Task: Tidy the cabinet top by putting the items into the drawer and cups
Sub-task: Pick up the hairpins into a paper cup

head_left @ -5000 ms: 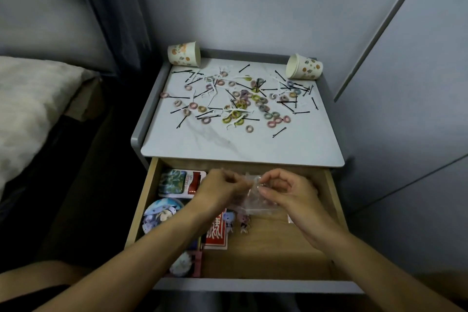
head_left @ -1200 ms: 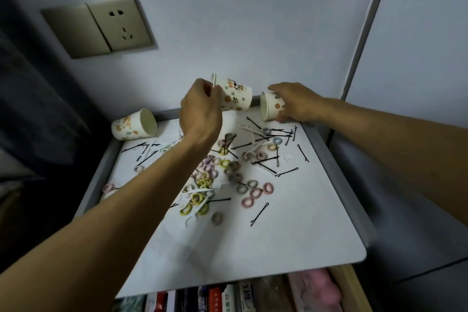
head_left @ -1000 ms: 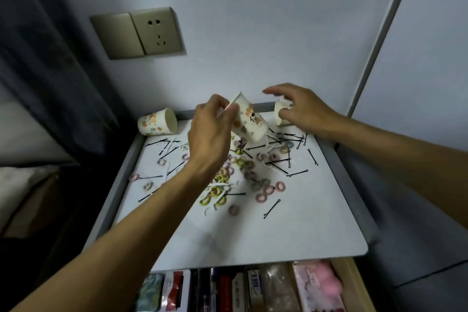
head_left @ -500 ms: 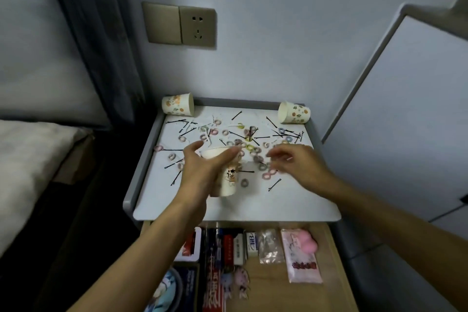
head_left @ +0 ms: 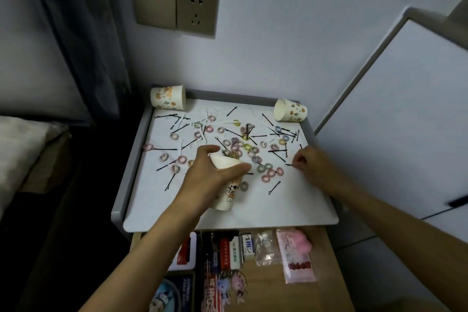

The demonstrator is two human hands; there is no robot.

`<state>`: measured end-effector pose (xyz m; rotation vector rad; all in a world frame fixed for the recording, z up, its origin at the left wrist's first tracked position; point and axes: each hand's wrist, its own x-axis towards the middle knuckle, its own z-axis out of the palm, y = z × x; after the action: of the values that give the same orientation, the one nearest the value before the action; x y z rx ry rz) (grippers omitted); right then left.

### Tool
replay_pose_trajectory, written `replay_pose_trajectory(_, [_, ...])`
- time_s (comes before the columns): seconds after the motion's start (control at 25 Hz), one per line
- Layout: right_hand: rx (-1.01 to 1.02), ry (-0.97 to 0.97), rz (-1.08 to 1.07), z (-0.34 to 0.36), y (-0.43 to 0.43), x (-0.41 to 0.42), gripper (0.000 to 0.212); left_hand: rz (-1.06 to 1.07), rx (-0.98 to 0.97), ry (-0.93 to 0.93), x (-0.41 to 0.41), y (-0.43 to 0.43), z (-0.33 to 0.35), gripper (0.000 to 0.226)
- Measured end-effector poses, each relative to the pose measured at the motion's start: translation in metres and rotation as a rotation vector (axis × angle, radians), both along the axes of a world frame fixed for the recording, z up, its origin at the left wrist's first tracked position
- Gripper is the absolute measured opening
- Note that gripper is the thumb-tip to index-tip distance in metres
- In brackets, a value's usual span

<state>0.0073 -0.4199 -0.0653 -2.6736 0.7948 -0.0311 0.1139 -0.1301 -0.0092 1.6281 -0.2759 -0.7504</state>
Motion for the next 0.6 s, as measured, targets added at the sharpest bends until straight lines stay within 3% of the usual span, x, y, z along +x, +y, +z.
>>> replay_pose_trajectory(0.24, [-0.160,-0.117,-0.224,0.006,-0.021,0.001,0.010,-0.043,-0.015,-0.038,0.003,-0.008,0.004,0.067])
replay_pose_trajectory(0.6, [-0.404,0.181,-0.361,0.004,-0.014,0.032,0.020,-0.050,0.037,-0.084,0.008,0.002,-0.005,0.077])
